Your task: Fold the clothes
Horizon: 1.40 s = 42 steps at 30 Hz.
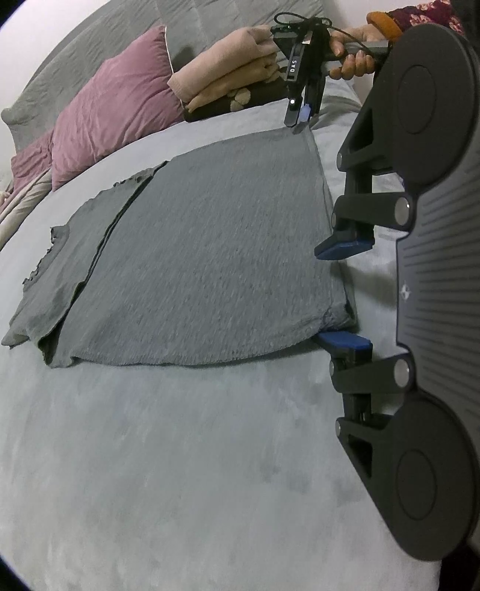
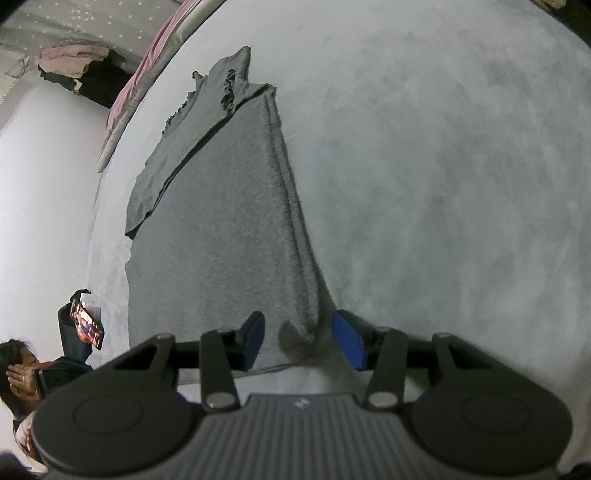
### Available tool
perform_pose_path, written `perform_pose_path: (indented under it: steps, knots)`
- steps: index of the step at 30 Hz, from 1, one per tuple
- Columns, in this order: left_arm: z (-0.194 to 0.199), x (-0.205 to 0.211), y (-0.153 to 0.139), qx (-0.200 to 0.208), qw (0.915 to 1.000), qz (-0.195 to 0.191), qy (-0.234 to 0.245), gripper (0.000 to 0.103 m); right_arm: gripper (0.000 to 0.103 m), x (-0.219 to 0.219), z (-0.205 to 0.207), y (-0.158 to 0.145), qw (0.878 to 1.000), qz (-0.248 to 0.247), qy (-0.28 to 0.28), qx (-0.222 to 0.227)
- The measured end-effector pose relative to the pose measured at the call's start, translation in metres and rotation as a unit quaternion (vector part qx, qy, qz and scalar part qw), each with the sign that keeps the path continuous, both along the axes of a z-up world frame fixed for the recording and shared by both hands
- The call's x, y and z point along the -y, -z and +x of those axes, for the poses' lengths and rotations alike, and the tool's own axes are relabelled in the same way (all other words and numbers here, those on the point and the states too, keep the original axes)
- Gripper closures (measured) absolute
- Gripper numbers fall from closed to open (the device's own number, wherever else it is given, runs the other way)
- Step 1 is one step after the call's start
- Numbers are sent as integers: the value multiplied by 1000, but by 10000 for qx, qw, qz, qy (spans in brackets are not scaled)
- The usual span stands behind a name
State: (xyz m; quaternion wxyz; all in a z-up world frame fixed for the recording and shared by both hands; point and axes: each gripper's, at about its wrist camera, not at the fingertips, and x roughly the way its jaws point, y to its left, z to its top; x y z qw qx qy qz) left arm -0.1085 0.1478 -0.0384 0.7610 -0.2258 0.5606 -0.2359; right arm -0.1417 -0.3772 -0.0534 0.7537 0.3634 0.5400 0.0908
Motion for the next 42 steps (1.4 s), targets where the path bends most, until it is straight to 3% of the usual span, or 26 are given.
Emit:
perform_pose_path:
  steps: [6, 13, 16, 18, 21, 26, 42]
  knots:
    - [0, 0, 3, -36, 9999, -85, -42, 66, 59, -2, 2, 3, 9999, 134, 8, -13]
    - [-1, -3, 5, -68, 9998, -128, -124, 76, 60, -5, 4, 5, 9998, 200, 3, -21]
    - [-1, -3, 6, -83, 9998, -111, -141, 84, 67, -5, 4, 6, 9997, 221, 38, -45]
    - [-1, -3, 6, -98, 9998, -113, -157, 91, 76, -4, 3, 7, 9996, 245, 85, -78]
    - [-2, -5, 7, -109, 9996, -152, -191, 93, 86, -3, 2, 9, 9994, 295, 137, -98]
    - [-3, -8, 6, -63, 9993, -283, -244, 94, 93, -2, 1, 10, 9991, 375, 172, -65]
    - [1, -23, 1, -19, 9954, -848, -445, 95, 95, 7, -1, -6, 9955, 790, 372, 361]
